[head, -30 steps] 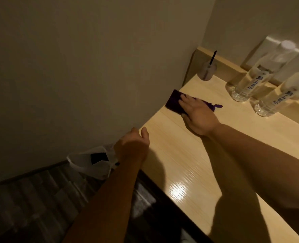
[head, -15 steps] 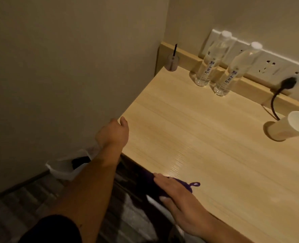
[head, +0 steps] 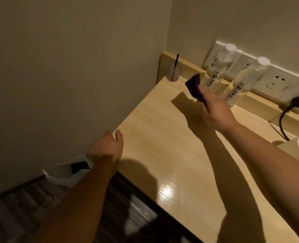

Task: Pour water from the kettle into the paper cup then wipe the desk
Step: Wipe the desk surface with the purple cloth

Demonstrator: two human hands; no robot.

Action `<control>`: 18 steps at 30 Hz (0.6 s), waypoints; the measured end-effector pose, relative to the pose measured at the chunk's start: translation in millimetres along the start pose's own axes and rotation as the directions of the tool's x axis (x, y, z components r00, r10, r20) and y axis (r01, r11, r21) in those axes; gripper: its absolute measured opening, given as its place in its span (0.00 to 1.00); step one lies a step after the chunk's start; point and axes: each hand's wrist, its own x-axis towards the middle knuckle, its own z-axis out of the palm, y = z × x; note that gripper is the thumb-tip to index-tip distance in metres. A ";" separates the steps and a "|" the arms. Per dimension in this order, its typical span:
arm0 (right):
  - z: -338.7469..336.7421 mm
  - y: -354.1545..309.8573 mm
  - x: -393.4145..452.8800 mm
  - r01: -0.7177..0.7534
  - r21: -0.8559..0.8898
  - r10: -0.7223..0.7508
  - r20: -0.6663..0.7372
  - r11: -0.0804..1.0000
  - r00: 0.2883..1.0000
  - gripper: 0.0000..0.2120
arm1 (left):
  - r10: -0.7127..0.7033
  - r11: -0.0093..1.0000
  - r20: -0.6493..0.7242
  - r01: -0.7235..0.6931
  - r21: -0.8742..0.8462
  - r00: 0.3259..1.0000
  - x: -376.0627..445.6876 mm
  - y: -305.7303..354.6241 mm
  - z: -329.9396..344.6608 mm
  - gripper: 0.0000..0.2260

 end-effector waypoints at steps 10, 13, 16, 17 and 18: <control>53.4 45.1 7.5 0.214 -0.226 -0.146 0.283 0.950 0.948 0.24 | -0.012 1.000 -0.067 0.010 -0.025 0.998 -1.4 2.2 0.8 0.26; 43.7 24.3 -48.6 0.229 -0.164 -0.170 0.313 0.959 0.934 0.23 | -0.008 1.000 -0.060 0.007 -0.012 0.998 3.9 -1.5 6.7 0.31; 36.6 -3.2 -131.3 0.234 -0.107 -0.185 0.339 0.966 0.922 0.23 | -0.003 0.993 -0.056 -0.004 -0.118 0.998 2.9 -2.5 9.2 0.34; 35.4 -13.0 -160.5 0.232 -0.089 -0.189 0.341 0.969 0.921 0.23 | -0.013 0.987 -0.043 0.006 -0.163 0.999 3.7 -2.2 9.5 0.35; 34.6 -23.0 -189.2 0.231 -0.070 -0.194 0.340 0.971 0.920 0.23 | -0.016 0.980 -0.029 0.010 -0.197 0.999 4.7 -1.7 10.2 0.36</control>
